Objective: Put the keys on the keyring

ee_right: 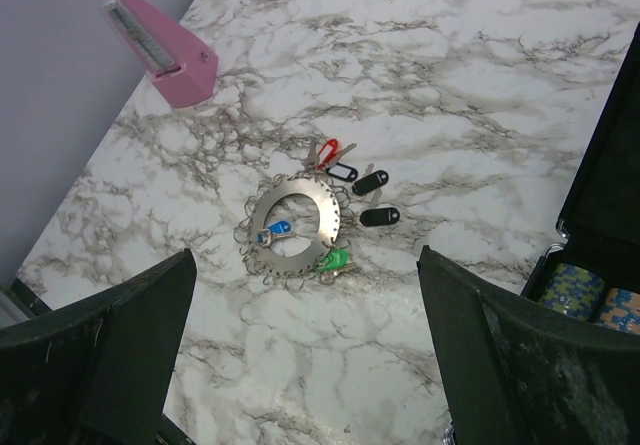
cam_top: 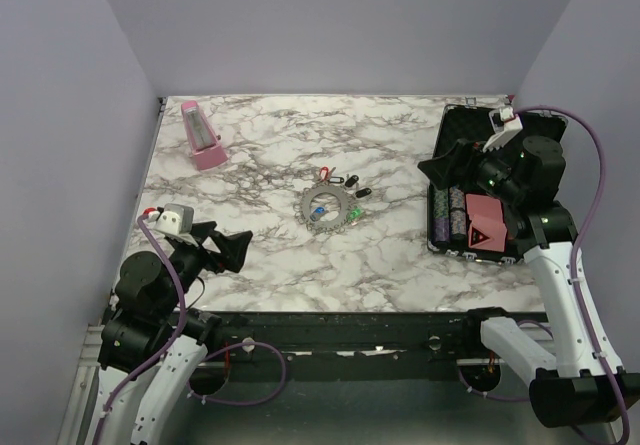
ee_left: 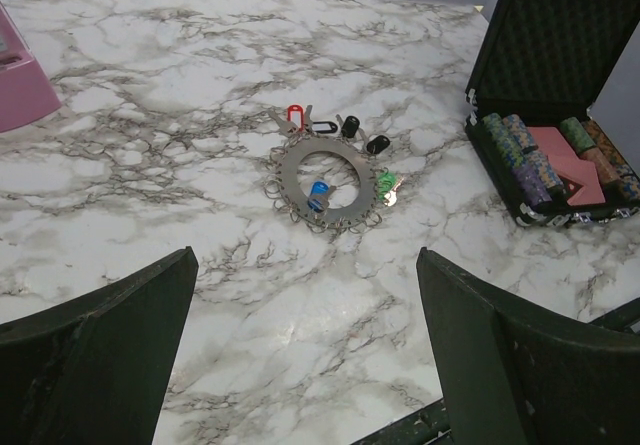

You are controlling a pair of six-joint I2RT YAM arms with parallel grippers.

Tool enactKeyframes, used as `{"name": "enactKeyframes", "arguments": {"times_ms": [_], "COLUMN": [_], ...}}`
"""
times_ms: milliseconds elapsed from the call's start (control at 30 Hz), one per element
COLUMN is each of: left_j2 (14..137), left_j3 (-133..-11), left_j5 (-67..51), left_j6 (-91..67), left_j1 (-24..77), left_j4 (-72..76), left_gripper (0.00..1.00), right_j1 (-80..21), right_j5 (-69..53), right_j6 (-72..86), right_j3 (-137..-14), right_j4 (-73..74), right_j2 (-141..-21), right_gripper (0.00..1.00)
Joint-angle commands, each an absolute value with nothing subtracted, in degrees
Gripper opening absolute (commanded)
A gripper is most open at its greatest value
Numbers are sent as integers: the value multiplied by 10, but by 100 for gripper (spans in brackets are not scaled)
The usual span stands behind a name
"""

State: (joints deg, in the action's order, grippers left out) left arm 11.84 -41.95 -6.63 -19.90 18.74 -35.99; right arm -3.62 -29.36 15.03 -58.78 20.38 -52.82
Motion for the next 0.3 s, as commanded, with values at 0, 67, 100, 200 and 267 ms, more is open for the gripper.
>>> {"name": "enactKeyframes", "arguments": {"times_ms": [0, 67, 100, 200, 267], "left_j2": [115, 114, 117, 119, 115], "left_j3": [-410, -409, -410, -411, -409], "left_j5": [-60, -60, -60, -62, -64], "left_j6": [-199, -200, -199, -200, -200], "left_j1": [184, 184, 184, 184, 184], "left_j4": [-349, -346, -346, -344, -344], "left_gripper": [99, 99, 99, 99, 99], "right_j1": [-33, -32, -32, -32, -32], "right_j5": [-276, -272, -272, -269, -274], "right_j6": [153, 152, 150, 148, 143], "right_j3": [-585, -588, -589, -589, -590], "right_j4": [193, 198, 199, 199, 197], "right_j2": [-520, -519, -519, -519, -521], "right_gripper": [100, 100, 100, 100, 100]}}
